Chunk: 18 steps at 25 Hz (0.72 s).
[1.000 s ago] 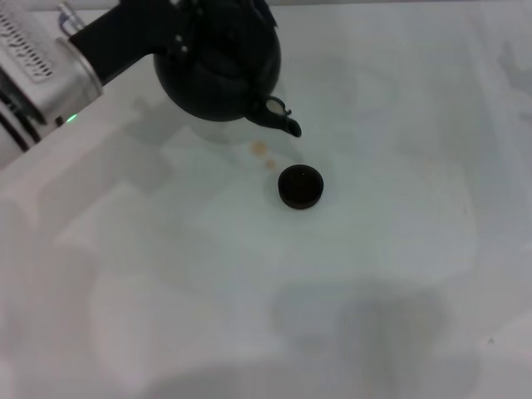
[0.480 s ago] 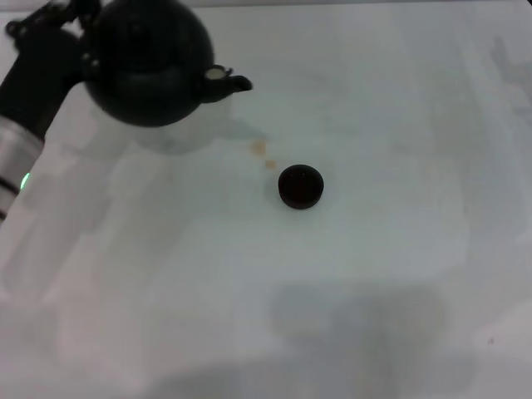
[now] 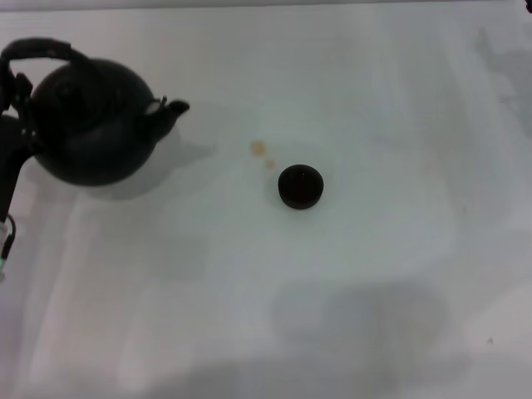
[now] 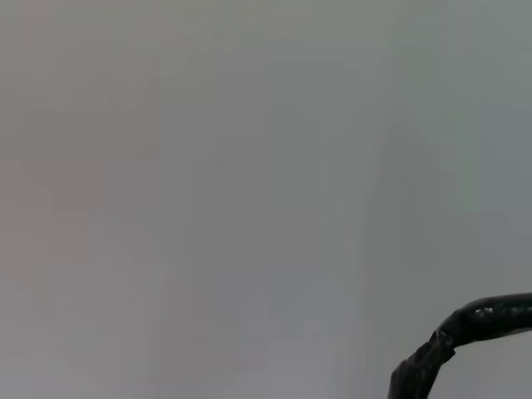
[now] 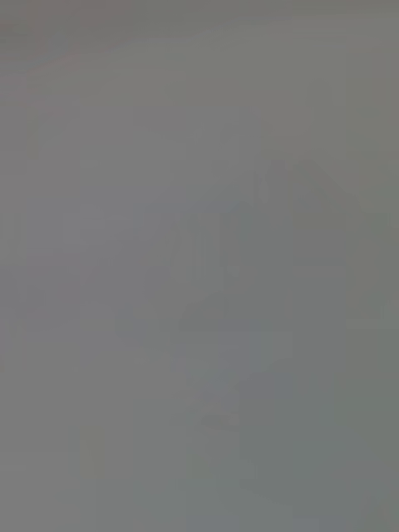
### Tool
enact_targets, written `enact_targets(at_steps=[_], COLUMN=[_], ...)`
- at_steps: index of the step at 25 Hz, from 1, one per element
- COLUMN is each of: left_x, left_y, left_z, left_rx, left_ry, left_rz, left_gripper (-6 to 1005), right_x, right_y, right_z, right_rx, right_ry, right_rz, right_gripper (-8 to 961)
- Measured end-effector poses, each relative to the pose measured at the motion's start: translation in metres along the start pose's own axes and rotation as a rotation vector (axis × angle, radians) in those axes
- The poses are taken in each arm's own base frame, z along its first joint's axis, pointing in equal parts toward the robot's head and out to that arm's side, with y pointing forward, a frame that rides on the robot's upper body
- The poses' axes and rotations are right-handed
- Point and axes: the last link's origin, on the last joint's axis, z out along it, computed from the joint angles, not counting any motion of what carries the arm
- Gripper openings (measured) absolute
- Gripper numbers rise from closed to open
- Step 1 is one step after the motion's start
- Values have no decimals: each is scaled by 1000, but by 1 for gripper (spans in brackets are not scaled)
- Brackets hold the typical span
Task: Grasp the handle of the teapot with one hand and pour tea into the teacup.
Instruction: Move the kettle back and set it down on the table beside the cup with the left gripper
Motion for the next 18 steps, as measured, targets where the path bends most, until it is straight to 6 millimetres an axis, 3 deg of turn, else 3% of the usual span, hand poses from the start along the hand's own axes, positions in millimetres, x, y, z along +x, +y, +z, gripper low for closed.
enact_targets(at_steps=[7,18], left_x=[-9,-18], left_y=[3,14], left_z=[-14,-2], left_rx=[21,0], left_ry=[-44,-116], left_rz=[-30,-77], left_gripper=[98,97], right_x=[-2,-7], right_y=[4,8], right_z=[3,8], right_rx=[-15,-24], right_ry=[-2,-14], right_rz=[-5,-3], right_gripper=[849,850])
